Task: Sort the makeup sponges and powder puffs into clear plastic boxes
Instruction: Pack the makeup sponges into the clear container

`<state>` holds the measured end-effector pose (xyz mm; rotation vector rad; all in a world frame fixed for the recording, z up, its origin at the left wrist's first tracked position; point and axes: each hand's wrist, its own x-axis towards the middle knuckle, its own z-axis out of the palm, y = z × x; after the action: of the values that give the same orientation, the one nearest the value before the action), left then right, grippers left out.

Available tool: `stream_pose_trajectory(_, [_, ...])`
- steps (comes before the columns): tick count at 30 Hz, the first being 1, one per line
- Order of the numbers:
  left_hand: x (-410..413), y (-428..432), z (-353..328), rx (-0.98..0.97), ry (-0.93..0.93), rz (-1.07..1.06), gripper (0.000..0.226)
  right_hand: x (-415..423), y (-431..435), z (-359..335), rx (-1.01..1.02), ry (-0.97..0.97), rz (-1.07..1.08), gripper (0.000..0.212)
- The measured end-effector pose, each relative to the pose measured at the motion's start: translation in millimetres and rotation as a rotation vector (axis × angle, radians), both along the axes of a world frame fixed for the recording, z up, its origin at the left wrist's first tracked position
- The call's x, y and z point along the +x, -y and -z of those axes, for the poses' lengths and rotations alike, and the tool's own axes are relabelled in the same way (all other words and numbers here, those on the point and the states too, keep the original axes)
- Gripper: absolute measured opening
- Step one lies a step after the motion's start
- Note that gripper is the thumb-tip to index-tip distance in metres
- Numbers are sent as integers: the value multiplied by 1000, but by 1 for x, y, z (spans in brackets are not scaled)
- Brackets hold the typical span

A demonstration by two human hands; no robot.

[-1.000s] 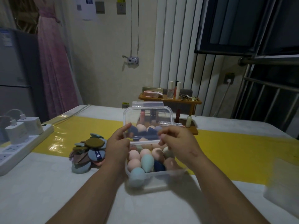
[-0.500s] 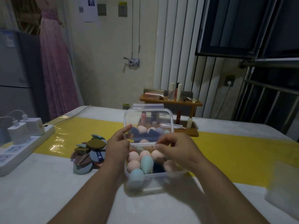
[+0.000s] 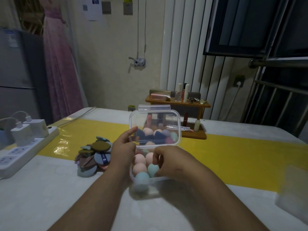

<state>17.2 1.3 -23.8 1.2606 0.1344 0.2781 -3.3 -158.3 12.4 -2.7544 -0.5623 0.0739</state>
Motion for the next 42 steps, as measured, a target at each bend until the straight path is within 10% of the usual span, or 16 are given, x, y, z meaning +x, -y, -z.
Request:
stream_pose_trajectory(18, [-4,3,-1,-44,15,16,70,-1,18,-2,294,-83,-60,14])
stream_pose_trajectory(29, [5,-10,-1,9,5,-21,72,25,50,12,822,345,301,24])
stream_pose_trajectory(42, [14,-26,1,20,-16,-68,67,46,62,48,558,53,234,41])
